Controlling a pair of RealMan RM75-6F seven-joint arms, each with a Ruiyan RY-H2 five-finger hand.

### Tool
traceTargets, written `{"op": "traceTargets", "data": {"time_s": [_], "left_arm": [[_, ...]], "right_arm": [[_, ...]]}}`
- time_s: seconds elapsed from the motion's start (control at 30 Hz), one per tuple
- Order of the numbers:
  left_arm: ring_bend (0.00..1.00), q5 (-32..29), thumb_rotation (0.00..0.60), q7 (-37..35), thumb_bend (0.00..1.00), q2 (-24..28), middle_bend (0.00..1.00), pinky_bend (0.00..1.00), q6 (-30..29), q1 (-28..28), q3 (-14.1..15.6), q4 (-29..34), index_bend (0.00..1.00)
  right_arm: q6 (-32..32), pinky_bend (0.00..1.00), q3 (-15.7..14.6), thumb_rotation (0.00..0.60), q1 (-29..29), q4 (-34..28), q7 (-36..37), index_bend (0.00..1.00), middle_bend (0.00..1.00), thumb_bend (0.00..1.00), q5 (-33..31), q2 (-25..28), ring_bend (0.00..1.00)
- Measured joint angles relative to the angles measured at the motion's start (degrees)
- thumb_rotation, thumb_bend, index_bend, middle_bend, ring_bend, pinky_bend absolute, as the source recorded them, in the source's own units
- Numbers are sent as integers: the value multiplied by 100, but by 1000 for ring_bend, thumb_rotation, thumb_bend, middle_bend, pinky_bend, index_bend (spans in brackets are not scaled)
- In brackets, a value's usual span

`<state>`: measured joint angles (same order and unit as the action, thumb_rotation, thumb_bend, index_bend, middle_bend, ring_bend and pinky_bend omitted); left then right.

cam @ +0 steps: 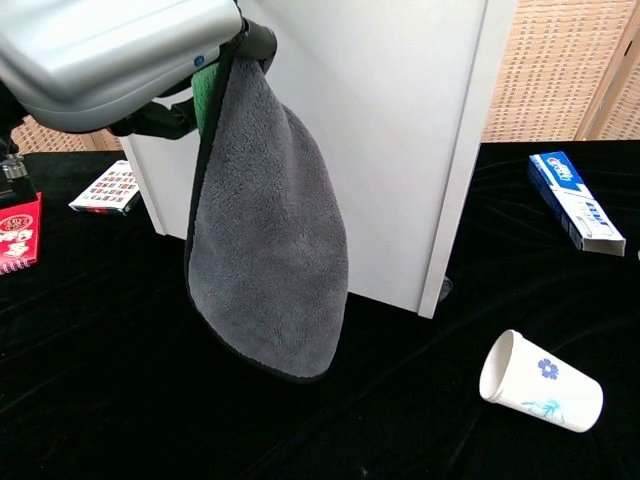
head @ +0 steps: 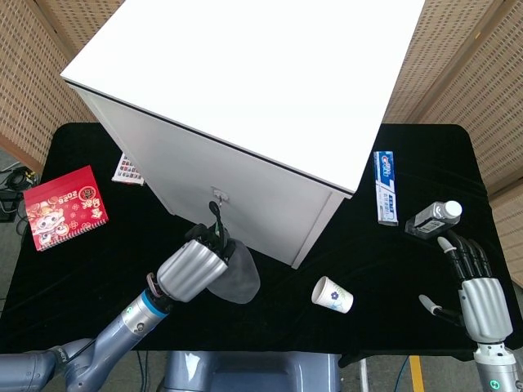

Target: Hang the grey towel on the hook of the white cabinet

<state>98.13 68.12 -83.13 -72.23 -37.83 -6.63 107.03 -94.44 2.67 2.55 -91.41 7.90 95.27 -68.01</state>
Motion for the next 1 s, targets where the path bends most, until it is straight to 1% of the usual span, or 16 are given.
{"op": "traceTargets", "data": {"time_s": [0.3, 0.67, 1.0], "left_arm": [[753, 192, 600, 76, 660, -71, 792, 653, -9, 75, -26, 151, 766], [753, 16, 600, 84, 659, -106, 792, 653, 104, 140, -161, 45, 766], [753, -74, 600, -74, 655, -154, 792, 653, 166, 140, -239, -92, 766]], "right_arm": [[0, 0, -11, 600, -9, -24, -60, 0, 0, 150, 13, -6, 0], [5, 0, -4, 600, -11, -21, -12, 0, 0, 150, 1, 14, 0], [-7, 0, -13, 600, -19, -29, -59, 0, 0, 150, 21, 0, 0]]}}
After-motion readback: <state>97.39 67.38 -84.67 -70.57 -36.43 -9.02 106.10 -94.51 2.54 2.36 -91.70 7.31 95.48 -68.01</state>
